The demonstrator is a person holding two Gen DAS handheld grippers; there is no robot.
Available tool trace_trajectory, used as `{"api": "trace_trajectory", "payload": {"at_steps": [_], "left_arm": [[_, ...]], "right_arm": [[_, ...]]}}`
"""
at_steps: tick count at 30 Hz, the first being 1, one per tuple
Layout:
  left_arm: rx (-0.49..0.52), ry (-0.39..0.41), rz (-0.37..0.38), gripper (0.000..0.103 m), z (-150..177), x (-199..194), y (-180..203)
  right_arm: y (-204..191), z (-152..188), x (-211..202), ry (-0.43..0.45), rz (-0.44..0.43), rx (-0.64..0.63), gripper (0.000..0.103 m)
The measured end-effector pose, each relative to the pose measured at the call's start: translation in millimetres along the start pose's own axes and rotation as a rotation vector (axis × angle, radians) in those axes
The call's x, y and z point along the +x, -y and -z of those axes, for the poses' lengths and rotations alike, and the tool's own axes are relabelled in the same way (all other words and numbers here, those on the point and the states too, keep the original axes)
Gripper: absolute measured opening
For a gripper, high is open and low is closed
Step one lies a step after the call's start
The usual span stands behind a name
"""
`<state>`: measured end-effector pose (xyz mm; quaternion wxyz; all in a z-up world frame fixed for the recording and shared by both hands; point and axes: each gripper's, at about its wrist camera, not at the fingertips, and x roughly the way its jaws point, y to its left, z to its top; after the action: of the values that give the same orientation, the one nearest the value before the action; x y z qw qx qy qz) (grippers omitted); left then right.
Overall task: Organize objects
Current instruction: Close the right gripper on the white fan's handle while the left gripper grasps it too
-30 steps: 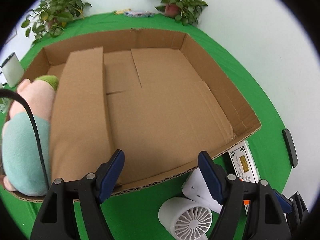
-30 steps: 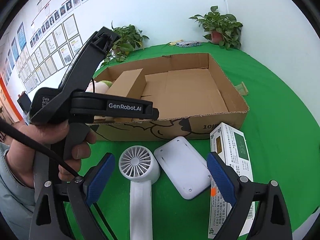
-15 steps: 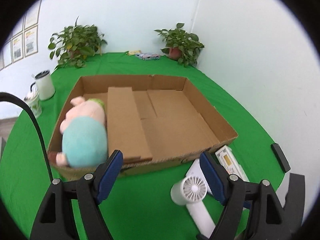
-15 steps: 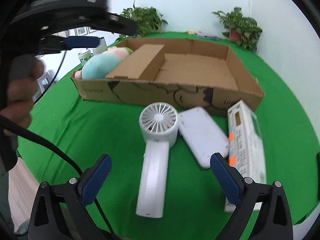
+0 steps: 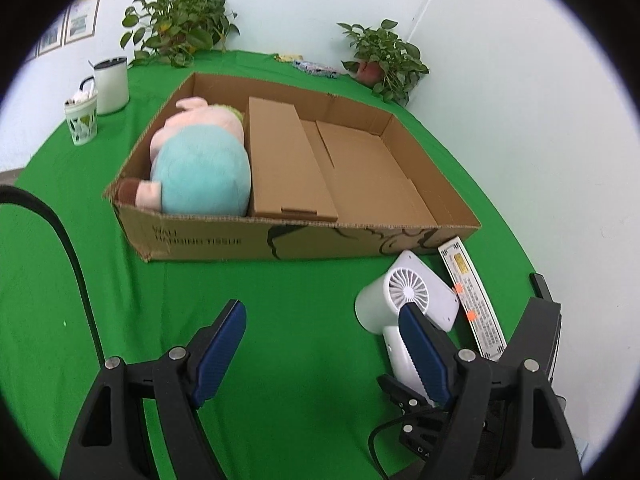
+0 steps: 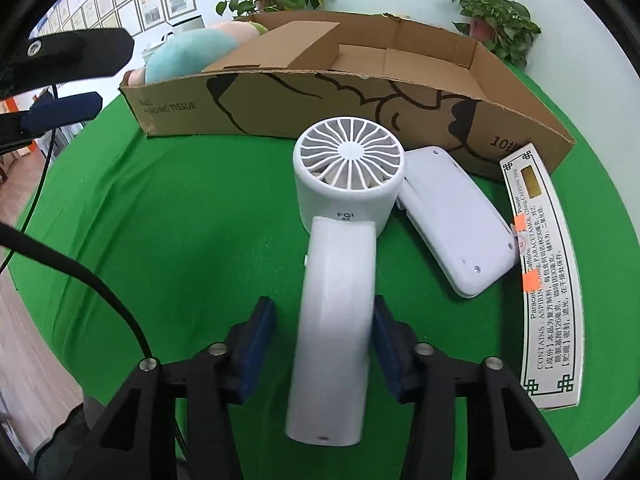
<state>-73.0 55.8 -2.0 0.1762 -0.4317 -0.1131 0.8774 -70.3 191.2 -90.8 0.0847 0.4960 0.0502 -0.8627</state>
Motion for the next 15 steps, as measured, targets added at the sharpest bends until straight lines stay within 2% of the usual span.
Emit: {"api": "trace_trajectory", "payload": {"at_steps": [2,5,7,8,9,15], "left_arm": [[-0.015,-0.018,0.020,0.078,7.0,0.5,-2.4],[-0.050,-0.061,0.096,0.078,16.3,4.3,-6.3],[-0.082,-0.098,0.143,0.078,22.6,11.2,-9.6],[-0.092,-0.114,0.162,0.078,24.2,15.2,-10.2],[-0.107,-0.133,0.184,0.078,26.1,20.8,-11.3],[-0.164,-0.211,0.329,0.078,30.4,54.2,-4.4]], "right_arm": [[-1.2,2.2,-0.7,-0.006,-0.012,0.004,0.035],[0.7,9.2,-7.5,-0.005,-0.059,0.033,0.036],[6.7,15.8,-14.5,0.003,-0.108,0.079,0.056],[9.2,17.3,-17.9,0.018,-0.114,0.095,0.088],[13.1,19.8,-22.6,0.047,-0.120,0.117,0.102],[22.0,16.1,-31.6,0.110,-0.128,0.131,0.101]]}}
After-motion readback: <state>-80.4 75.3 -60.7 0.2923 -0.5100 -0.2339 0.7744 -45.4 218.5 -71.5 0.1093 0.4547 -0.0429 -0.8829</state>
